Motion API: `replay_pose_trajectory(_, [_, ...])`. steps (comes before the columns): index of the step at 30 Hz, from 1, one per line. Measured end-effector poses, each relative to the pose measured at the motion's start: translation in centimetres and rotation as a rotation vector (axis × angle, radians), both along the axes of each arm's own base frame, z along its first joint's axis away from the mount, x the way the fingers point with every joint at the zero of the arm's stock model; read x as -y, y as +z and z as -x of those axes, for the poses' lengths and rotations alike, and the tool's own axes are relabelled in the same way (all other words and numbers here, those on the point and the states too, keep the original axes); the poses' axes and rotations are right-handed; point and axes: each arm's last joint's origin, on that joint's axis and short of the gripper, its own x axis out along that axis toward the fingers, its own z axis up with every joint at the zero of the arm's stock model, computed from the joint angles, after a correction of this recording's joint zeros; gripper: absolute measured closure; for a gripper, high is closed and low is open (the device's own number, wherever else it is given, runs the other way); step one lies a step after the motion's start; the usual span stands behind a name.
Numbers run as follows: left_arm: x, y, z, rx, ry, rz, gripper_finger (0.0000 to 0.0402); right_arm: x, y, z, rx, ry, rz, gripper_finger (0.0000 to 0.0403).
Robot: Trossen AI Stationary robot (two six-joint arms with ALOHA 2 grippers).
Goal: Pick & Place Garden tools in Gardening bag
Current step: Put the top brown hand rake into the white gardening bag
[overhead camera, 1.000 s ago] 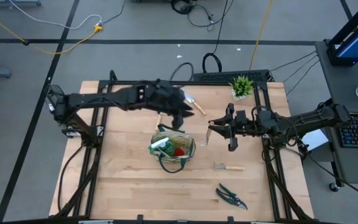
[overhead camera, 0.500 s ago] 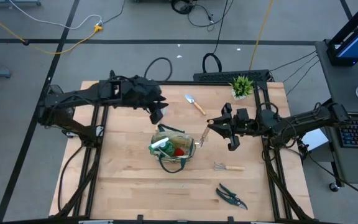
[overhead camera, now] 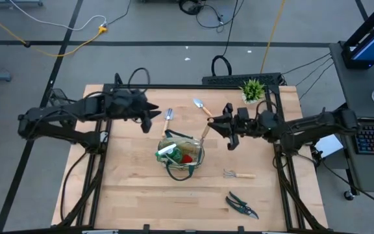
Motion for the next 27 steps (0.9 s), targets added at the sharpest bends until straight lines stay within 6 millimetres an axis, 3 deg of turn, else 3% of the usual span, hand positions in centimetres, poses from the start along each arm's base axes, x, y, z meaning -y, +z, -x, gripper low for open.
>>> replay_pose_trajectory(7, [1.0,-1.3,3.7,0.159,0.013,0.006,0.0273,0.8,-0.1,-3.3,-0.036,0.040,0.021,0.0342])
replay_pose_trajectory(15, [2.0,-2.3,6.9,0.234,0.004,-0.014,0.0273,0.9,-2.2,-6.5,-0.144,0.043,0.015,0.0342])
replay_pose_trajectory(27, [2.2,-4.2,8.2,0.238,-0.018,-0.005,0.0273,0.3,-5.6,-7.5,-0.384,0.065,-0.017,0.0342])
